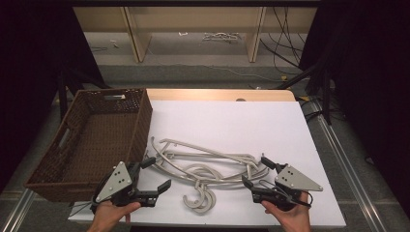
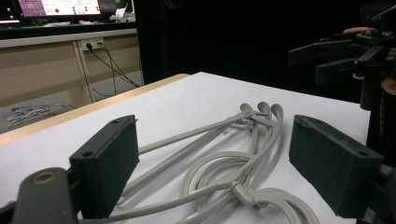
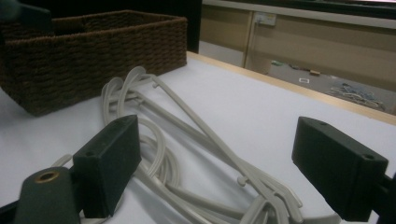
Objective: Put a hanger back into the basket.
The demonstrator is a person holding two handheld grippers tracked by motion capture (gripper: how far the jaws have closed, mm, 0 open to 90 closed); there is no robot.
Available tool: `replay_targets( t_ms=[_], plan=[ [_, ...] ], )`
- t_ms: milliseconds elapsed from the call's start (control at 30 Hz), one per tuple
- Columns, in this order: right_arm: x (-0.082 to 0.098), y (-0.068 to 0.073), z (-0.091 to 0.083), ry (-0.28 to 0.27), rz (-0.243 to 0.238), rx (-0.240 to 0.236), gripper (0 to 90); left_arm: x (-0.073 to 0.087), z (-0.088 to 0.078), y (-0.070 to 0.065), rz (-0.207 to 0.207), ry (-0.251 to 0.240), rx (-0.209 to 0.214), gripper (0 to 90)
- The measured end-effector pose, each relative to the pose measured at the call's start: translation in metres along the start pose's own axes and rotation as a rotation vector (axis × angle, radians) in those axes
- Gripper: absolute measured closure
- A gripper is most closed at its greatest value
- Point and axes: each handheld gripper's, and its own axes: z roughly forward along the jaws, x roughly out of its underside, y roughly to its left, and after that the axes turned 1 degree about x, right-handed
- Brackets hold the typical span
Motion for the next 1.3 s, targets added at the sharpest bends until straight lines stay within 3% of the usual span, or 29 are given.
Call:
replay_targets(
  t_ms=[33, 133, 200, 267, 600, 700, 933, 1000, 1033, 1167, 1200, 1300],
  plan=[
    [0.000, 0.000, 0.001, -0.004, -0.025, -0.005, 16.5, 0.000, 0.000, 0.000, 0.000, 0.000, 0.000, 15.8],
    [0.000, 0.002, 0.003, 0.002, -0.035, -0.016, 17.4, 0.000, 0.000, 0.000, -0.002, -0.001, 0.001, 15.8],
    [0.000, 0.003, 0.003, 0.030, -0.050, -0.040, 25.5, 0.000, 0.000, 0.000, 0.001, 0.002, 0.001, 15.8],
    [-0.001, 0.004, 0.004, 0.028, -0.081, -0.047, 25.4, 0.000, 0.000, -0.001, 0.000, 0.001, 0.002, 15.8],
    [-0.001, 0.006, 0.009, 0.047, -0.088, -0.078, 21.6, 0.000, 0.001, -0.001, 0.012, 0.004, 0.005, 15.8],
    [-0.001, 0.007, 0.011, 0.046, -0.068, -0.088, 21.7, 0.001, 0.002, -0.002, 0.008, -0.002, 0.011, 15.8],
    [-0.004, 0.011, 0.022, 0.080, -0.100, -0.127, 24.3, 0.001, 0.002, -0.002, 0.023, 0.007, -0.001, 15.8],
    [-0.004, 0.014, 0.028, 0.114, -0.135, -0.148, 26.4, 0.001, 0.003, -0.002, 0.025, 0.009, 0.001, 15.8],
    [-0.003, 0.016, 0.034, 0.158, -0.174, -0.153, 27.8, 0.001, 0.003, -0.002, 0.026, 0.010, 0.003, 15.8],
    [-0.001, 0.019, 0.043, 0.218, -0.215, -0.168, 29.5, 0.001, 0.003, -0.002, 0.033, 0.012, 0.008, 15.8],
    [0.001, 0.020, 0.050, 0.266, -0.254, -0.194, 33.1, 0.002, 0.004, -0.003, 0.030, 0.014, 0.008, 15.8],
    [0.004, 0.023, 0.058, 0.305, -0.306, -0.230, 38.7, 0.001, 0.004, -0.003, 0.030, 0.013, 0.009, 15.7]
  ],
)
